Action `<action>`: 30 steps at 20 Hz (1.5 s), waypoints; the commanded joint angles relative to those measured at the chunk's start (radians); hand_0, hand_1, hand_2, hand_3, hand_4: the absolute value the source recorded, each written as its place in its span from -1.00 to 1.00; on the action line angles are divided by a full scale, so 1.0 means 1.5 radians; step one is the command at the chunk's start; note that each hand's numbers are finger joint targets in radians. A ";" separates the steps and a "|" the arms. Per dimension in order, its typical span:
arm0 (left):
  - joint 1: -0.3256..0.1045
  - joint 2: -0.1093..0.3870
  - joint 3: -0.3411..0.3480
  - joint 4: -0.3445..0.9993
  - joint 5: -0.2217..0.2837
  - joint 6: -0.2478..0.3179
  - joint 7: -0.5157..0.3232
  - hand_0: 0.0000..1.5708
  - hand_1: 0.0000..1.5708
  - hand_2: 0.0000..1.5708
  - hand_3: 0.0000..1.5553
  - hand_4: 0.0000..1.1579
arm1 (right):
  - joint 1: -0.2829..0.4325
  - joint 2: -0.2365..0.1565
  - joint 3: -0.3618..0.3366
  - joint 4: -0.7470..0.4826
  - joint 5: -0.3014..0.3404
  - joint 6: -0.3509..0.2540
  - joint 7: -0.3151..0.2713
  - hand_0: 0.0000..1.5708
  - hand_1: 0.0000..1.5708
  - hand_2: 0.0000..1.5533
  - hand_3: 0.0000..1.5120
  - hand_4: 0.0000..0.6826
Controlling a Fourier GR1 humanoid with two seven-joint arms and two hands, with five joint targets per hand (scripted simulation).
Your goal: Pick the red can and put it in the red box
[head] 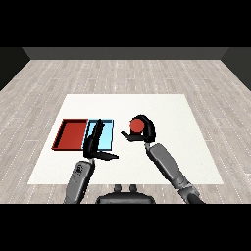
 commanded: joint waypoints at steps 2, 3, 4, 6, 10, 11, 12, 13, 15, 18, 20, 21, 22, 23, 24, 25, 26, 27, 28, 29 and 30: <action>-0.034 -0.001 -0.021 0.049 -0.005 0.020 0.012 -1.00 -1.00 -1.00 -1.00 -1.00 | 0.065 0.018 -0.002 -0.063 0.047 0.017 -0.021 0.81 0.81 0.82 0.85 0.84; -0.045 -0.001 -0.072 0.056 -0.006 0.062 0.024 -1.00 -1.00 -1.00 -1.00 -1.00 | 0.078 0.009 0.000 -0.066 0.040 0.039 -0.031 0.83 0.83 0.83 0.85 0.86; -0.024 -0.001 -0.069 0.087 -0.001 0.060 -0.021 -1.00 -1.00 -1.00 -1.00 -1.00 | 0.091 0.024 -0.001 -0.080 0.052 0.024 -0.026 0.83 0.83 0.84 0.85 0.85; -0.046 -0.001 -0.090 0.114 0.002 0.085 -0.016 -1.00 -1.00 -1.00 -1.00 -1.00 | 0.063 0.029 -0.030 -0.053 0.053 0.062 -0.025 0.84 0.84 0.84 0.85 0.79; -0.080 -0.001 -0.068 0.140 0.037 0.072 -0.002 -1.00 -1.00 -1.00 -1.00 -1.00 | 0.107 0.038 -0.011 -0.133 0.098 0.053 0.005 0.84 0.84 0.85 0.85 0.83; -0.102 -0.001 -0.121 0.158 0.031 0.127 0.003 -1.00 -1.00 -1.00 -1.00 -1.00 | 0.112 0.054 0.002 -0.134 0.102 0.047 -0.001 0.84 0.84 0.85 0.85 0.85; -0.054 -0.001 -0.115 0.146 0.025 0.109 -0.016 -1.00 -1.00 -1.00 -1.00 -1.00 | 0.054 0.077 -0.041 -0.026 0.089 0.092 -0.042 0.84 0.84 0.85 0.85 0.86; -0.108 -0.001 -0.122 0.224 0.055 0.131 -0.044 -1.00 -1.00 -1.00 -1.00 -1.00 | 0.054 0.067 -0.030 -0.097 0.114 0.050 0.011 0.85 0.85 0.86 0.85 0.90; -0.042 -0.001 -0.100 0.173 0.038 0.077 -0.047 -1.00 -1.00 -1.00 -1.00 -1.00 | 0.069 0.054 -0.076 -0.060 0.092 0.125 -0.025 0.85 0.85 0.86 0.84 0.92; -0.096 -0.001 -0.133 0.194 0.056 0.135 -0.020 -1.00 -1.00 -1.00 -1.00 -1.00 | 0.093 0.085 -0.026 -0.097 0.122 0.086 -0.022 0.87 0.87 0.86 0.84 0.91; -0.047 -0.001 -0.163 0.195 0.065 0.136 -0.047 -1.00 -1.00 -1.00 -1.00 -1.00 | 0.058 0.086 0.036 -0.060 0.104 0.021 -0.034 0.86 0.86 0.85 0.84 0.91; -0.077 0.001 -0.095 0.120 0.041 0.095 0.055 -1.00 -1.00 -1.00 -1.00 -1.00 | 0.093 0.086 -0.036 -0.079 0.126 0.089 -0.032 0.86 0.86 0.84 0.83 0.91; -0.054 0.004 -0.078 0.190 0.059 0.058 -0.043 -1.00 -1.00 -1.00 -1.00 -1.00 | 0.133 0.086 -0.003 -0.118 0.147 0.101 -0.030 0.86 0.86 0.84 0.83 0.92; -0.097 0.000 -0.149 0.209 0.080 0.126 -0.016 -1.00 -1.00 -1.00 -1.00 -1.00 | 0.127 0.086 0.007 -0.098 0.136 0.073 -0.058 0.86 0.86 0.84 0.83 0.93; -0.079 -0.001 -0.156 0.173 0.073 0.130 0.001 -1.00 -1.00 -1.00 -1.00 -1.00 | 0.043 0.086 -0.015 -0.056 0.114 0.070 -0.010 0.86 0.86 0.85 0.83 0.94; -0.116 -0.001 -0.168 0.215 0.095 0.163 -0.011 -1.00 -1.00 -1.00 -1.00 -1.00 | 0.079 0.086 -0.031 -0.110 0.137 0.102 0.006 0.87 0.87 0.84 0.83 0.95; -0.072 -0.001 -0.130 0.183 0.065 0.115 -0.004 -1.00 -1.00 -1.00 -1.00 -1.00 | 0.076 0.086 0.004 -0.082 0.119 0.073 -0.024 0.87 0.87 0.85 0.83 0.94; -0.121 -0.001 -0.157 0.261 0.113 0.142 -0.051 -1.00 -1.00 -1.00 -1.00 -1.00 | 0.105 0.086 0.002 -0.114 0.130 0.087 -0.018 0.88 0.88 0.85 0.83 0.98; -0.136 -0.001 -0.137 0.234 0.108 0.125 -0.019 -1.00 -1.00 -1.00 -1.00 -1.00 | 0.093 0.086 -0.021 -0.088 0.120 0.097 -0.030 0.88 0.88 0.86 0.83 0.98; -0.139 -0.001 -0.174 0.231 0.120 0.159 -0.011 -1.00 -1.00 -1.00 -1.00 -1.00 | 0.071 0.086 0.008 -0.097 0.116 0.064 -0.022 0.86 0.86 0.86 0.84 0.97; -0.097 -0.001 -0.136 0.260 0.108 0.114 -0.070 -1.00 -1.00 -1.00 -1.00 -1.00 | 0.053 0.086 -0.009 -0.069 0.095 0.078 -0.020 0.85 0.85 0.86 0.84 0.95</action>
